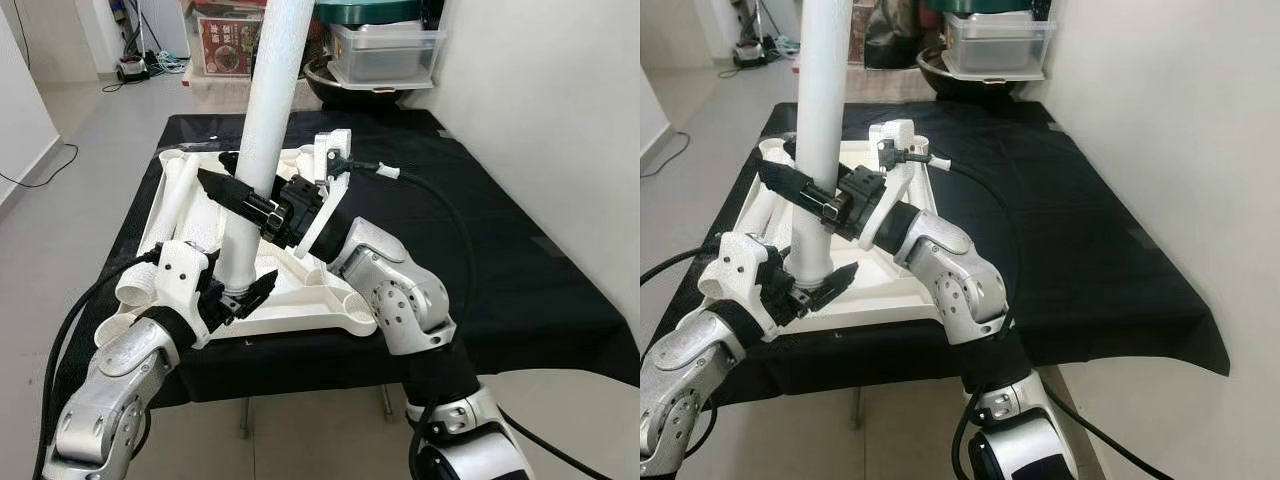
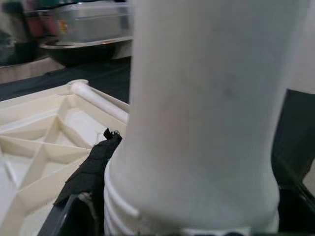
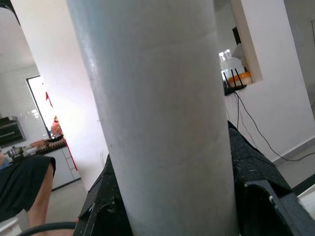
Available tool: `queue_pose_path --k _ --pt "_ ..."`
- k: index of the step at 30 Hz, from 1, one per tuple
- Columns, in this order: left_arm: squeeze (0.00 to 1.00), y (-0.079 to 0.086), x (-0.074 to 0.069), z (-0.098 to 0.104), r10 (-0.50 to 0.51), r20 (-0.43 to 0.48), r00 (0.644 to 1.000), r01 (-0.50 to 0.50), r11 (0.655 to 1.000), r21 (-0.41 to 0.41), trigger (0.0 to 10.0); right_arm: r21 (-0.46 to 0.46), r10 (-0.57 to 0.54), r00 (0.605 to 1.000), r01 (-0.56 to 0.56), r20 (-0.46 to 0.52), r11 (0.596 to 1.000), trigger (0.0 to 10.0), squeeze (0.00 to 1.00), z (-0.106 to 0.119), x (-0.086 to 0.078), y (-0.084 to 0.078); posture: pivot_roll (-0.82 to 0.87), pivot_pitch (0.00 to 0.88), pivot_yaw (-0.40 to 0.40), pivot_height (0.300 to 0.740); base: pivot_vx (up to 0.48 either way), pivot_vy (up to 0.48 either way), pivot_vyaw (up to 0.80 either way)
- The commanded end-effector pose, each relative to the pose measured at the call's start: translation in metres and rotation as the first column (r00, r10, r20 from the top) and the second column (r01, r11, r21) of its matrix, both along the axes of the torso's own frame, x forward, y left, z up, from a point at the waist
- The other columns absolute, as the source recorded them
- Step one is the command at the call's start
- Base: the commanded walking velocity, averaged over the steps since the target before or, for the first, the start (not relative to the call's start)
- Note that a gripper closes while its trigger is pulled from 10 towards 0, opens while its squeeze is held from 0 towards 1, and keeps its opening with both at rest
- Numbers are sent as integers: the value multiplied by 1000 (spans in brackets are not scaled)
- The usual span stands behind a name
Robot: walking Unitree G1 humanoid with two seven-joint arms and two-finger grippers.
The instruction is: Building children table
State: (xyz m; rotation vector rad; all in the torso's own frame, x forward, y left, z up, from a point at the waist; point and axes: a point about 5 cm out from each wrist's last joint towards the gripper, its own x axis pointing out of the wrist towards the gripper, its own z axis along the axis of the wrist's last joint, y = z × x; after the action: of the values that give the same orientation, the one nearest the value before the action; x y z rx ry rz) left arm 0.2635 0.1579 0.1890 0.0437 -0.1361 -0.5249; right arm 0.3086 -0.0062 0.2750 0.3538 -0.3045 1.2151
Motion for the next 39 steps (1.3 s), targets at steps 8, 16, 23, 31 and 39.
queue_pose_path --k 8,16,23,31,39 --pt "0 -1 -4 3 2 39 999 -5 998 60 0 -28 3 999 -4 -32 1000 10000 1000 -8 -2 -1 104 0 -75 740 0 0 0" --pt "0 0 -9 -5 -31 35 999 23 978 210 0 -94 33 999 -36 -29 995 10000 0 -10 -2 -2 103 0 -78 740 0 0 0" --pt "0 -1 -13 -13 -67 19 998 59 962 265 0 -64 87 993 -93 -85 994 10000 0 -10 -7 -1 98 0 -78 740 0 0 0" --pt "0 -5 -11 -20 -67 21 998 58 955 291 0 29 116 979 -112 -169 993 0 0 -8 -10 2 91 0 -82 740 0 0 0" --pt "0 -11 -10 -23 -76 19 997 67 952 298 4431 62 105 979 -96 -176 993 0 0 -8 -12 3 91 0 -81 740 0 0 0"
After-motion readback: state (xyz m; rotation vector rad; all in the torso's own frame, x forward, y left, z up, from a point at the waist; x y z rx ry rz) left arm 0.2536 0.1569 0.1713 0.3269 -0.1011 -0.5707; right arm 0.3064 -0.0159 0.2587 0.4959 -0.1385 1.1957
